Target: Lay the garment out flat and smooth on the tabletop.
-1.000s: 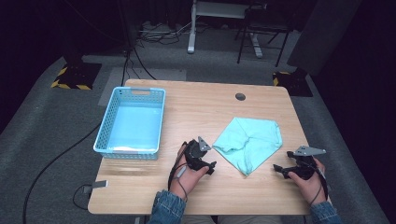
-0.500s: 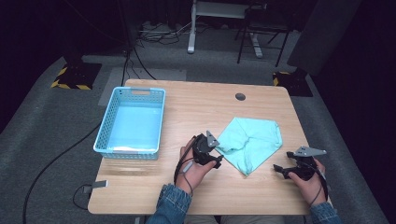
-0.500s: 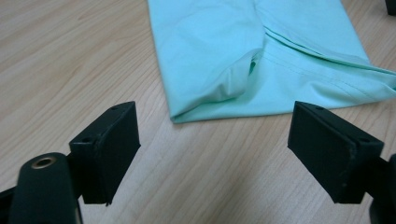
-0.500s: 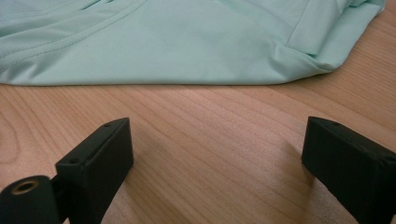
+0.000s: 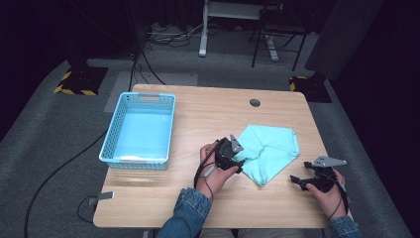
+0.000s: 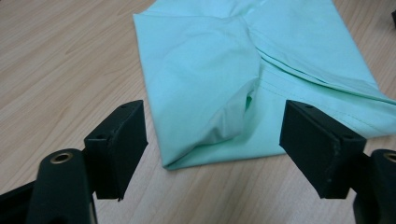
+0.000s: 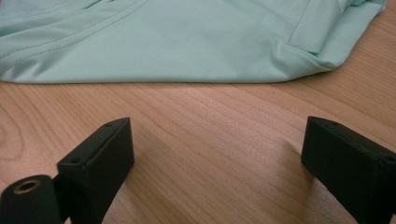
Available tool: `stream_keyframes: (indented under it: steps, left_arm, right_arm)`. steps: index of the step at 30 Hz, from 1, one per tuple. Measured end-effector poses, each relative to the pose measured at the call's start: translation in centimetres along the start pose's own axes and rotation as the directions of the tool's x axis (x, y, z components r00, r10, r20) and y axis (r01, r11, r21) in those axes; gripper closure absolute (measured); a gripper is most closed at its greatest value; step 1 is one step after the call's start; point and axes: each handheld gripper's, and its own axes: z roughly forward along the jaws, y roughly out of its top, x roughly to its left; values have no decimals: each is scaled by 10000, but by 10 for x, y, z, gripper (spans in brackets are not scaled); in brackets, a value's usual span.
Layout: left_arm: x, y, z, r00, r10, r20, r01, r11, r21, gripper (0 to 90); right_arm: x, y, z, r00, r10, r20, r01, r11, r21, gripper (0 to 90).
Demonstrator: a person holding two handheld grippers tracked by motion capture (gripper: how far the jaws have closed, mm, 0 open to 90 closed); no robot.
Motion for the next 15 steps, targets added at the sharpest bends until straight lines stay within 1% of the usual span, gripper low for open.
stream_keyframes:
  steps: [1,6,10,11,13,14,15]
  left_arm:
    - [-1,0,4,10000,-2,-4,2,10000,28,244]
    - [-4,2,22,9992,366,181,-371,9989,287,305]
    - [-6,2,34,9980,553,300,-564,9976,392,360]
    - [-7,2,36,9974,644,333,-659,9969,431,388]
    - [-8,2,40,9958,823,402,-843,9952,502,501]
    - [-9,2,40,9951,900,414,-925,9938,611,565]
    - [-10,1,40,9947,937,420,-968,9922,790,654]
  right_arm:
    - [0,0,0,10000,2,-1,-2,10000,0,93]
    - [0,0,0,10000,2,-11,-2,10000,6,92]
    - [0,0,0,10000,-13,-30,13,10000,18,92]
    - [0,0,0,10000,-10,-36,11,10000,20,92]
    - [1,0,-1,10000,4,-47,-4,10000,15,106]
    - [1,0,-1,10000,30,-57,-31,10000,-16,131]
    - [2,0,-1,9999,64,-120,-65,9999,-106,166]
